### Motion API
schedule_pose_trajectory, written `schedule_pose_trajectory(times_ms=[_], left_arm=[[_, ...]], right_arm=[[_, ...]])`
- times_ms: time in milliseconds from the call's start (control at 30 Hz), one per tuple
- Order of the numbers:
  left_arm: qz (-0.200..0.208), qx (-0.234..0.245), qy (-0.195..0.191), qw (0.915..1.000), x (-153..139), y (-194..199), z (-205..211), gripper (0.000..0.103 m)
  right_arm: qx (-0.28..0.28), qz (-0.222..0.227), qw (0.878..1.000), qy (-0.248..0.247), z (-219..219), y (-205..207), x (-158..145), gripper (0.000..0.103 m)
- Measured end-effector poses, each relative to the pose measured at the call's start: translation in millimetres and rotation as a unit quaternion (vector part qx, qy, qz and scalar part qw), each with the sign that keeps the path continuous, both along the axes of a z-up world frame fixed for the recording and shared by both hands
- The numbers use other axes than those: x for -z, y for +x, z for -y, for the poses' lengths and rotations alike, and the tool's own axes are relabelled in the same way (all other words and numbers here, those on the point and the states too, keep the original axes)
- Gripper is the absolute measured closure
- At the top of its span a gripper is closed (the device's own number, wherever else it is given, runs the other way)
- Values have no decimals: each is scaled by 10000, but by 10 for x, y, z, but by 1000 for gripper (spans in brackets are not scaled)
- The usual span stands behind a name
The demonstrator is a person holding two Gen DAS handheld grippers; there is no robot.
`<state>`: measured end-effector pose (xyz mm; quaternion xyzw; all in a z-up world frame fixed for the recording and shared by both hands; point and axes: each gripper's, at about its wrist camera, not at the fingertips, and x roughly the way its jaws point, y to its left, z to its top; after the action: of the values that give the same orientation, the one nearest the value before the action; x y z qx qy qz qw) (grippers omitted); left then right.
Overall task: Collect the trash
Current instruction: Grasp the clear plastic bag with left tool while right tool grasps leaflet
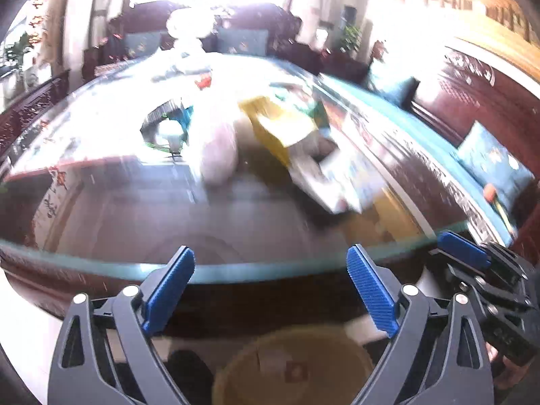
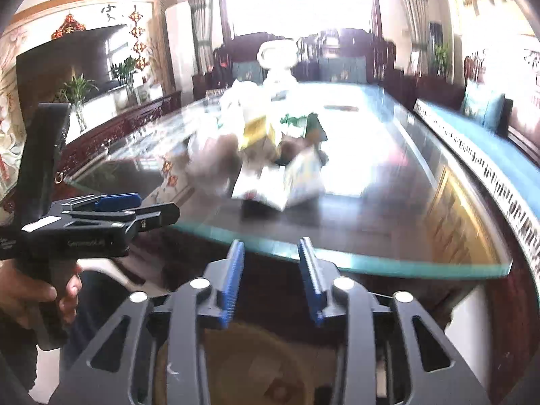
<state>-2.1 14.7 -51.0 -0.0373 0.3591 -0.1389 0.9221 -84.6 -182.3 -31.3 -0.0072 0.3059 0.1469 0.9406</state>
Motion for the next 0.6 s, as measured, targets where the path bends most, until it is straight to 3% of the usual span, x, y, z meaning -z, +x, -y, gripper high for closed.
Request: schedule_pose_trajectory(times_ms=[100, 233, 600], left_arm=[[168, -269, 65, 9995, -138, 296, -33, 6], [216, -478, 15, 9986, -147, 629, -109, 6], [-42, -496, 34, 9988, 47, 1356, -103, 8]], right_arm=[[78, 188, 9998, -78, 26, 242, -129, 47], [293, 312, 9990, -138, 84, 496, -167, 18], [324, 109, 9994, 73, 167, 801, -11, 17]])
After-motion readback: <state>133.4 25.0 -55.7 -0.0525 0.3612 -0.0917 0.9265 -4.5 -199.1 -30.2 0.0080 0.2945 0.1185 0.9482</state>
